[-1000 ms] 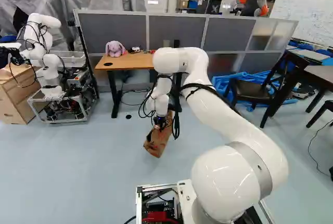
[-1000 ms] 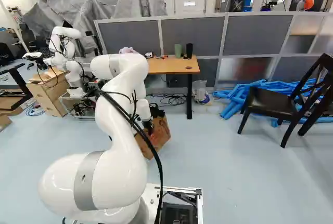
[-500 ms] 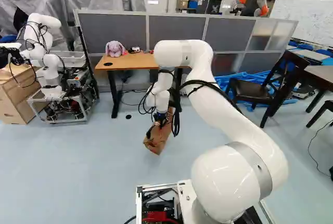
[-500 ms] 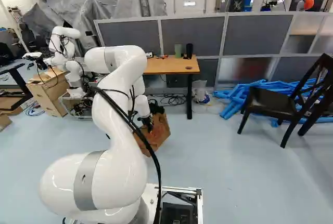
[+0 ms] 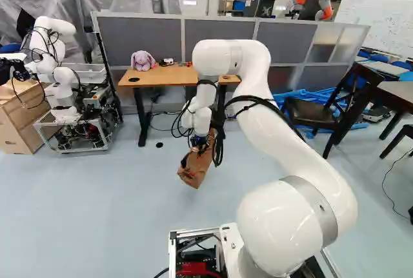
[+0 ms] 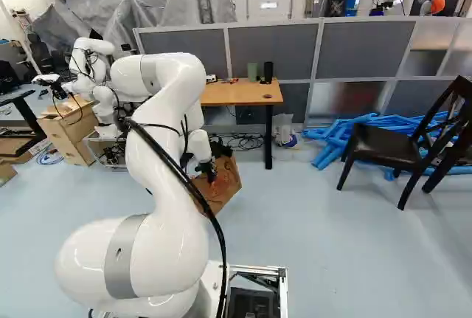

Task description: Pick up the bag on the ground and place it on the table

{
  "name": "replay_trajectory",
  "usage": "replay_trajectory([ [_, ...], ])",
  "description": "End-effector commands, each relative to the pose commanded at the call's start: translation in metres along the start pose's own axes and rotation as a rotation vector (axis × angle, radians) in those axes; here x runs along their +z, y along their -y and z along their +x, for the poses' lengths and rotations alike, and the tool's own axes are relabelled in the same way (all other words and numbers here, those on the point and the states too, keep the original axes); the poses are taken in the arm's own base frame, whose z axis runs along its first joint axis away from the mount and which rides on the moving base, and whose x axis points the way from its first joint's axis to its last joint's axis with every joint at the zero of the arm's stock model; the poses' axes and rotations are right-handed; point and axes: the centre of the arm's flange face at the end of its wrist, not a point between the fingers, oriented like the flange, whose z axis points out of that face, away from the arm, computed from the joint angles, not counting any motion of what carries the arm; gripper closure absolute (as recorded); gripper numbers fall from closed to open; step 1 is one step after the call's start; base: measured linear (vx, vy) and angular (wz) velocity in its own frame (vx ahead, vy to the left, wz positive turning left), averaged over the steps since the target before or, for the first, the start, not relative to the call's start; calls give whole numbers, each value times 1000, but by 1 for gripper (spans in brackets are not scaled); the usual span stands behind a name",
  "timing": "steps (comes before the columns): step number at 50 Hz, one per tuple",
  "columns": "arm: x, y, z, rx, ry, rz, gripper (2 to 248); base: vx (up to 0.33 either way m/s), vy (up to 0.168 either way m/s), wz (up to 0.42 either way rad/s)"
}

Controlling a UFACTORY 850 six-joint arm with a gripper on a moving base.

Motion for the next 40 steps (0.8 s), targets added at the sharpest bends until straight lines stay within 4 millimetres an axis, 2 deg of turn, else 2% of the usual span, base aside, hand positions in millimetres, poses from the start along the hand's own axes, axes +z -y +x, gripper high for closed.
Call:
replay_trajectory([
  [40, -61, -1, -2, 0, -40, 34, 227, 0, 0, 0],
])
